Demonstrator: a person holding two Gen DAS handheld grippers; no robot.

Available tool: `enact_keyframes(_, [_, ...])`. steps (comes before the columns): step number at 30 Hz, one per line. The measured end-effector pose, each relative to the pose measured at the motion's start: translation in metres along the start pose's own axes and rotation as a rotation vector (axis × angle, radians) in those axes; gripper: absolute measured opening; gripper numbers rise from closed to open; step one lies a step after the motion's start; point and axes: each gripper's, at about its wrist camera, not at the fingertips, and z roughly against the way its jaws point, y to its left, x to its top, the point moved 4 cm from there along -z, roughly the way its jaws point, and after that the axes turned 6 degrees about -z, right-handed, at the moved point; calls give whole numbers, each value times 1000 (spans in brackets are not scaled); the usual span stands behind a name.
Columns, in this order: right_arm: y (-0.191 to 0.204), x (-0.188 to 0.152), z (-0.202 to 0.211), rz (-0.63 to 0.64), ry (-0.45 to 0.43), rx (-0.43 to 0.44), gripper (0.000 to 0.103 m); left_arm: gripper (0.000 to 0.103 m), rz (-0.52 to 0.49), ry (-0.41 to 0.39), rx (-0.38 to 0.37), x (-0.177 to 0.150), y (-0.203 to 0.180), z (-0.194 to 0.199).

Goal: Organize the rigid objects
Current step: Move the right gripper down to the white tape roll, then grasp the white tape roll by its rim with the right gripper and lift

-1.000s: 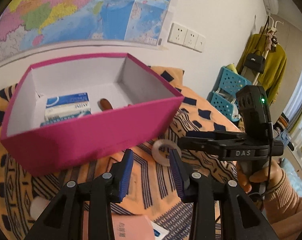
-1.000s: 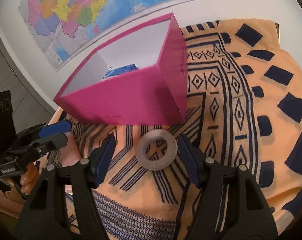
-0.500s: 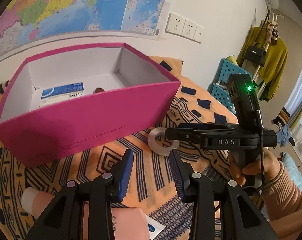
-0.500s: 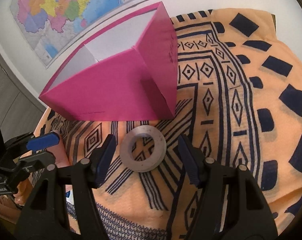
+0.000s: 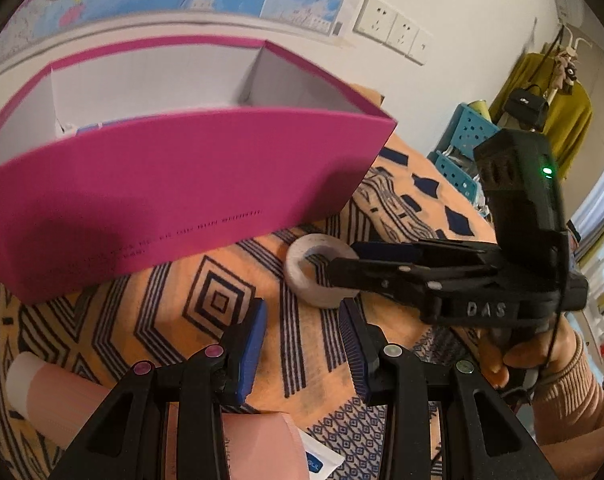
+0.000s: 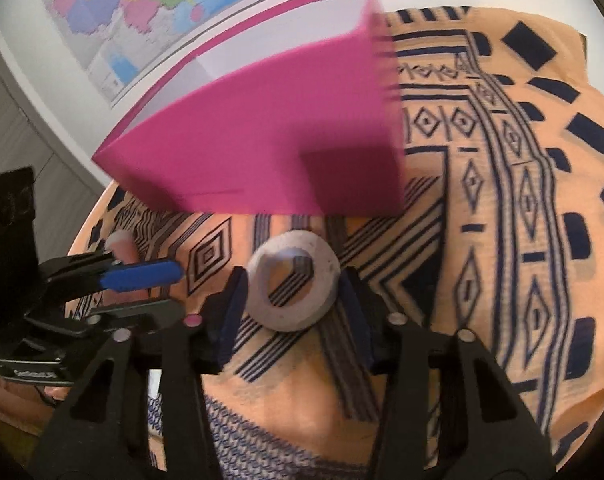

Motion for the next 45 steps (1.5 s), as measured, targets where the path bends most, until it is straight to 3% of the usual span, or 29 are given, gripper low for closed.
enact_keyframes(13, [6, 3, -10, 60, -11, -79, 33, 37, 27, 59, 21, -2, 7, -22])
enact_keyframes(17, [11, 3, -14, 108, -22, -142, 22, 37, 25, 70, 29, 0, 4, -27])
enact_keyframes(22, [11, 3, -13, 103, -28, -129, 17, 37, 23, 79, 30, 5, 1, -33])
enact_keyframes(37, [21, -3, -15, 110, -21, -109, 19, 33, 19, 69, 45, 3, 0, -31])
enact_keyframes(45, [29, 0, 4, 113, -70, -96, 19, 32, 6, 7, 47, 13, -3, -8])
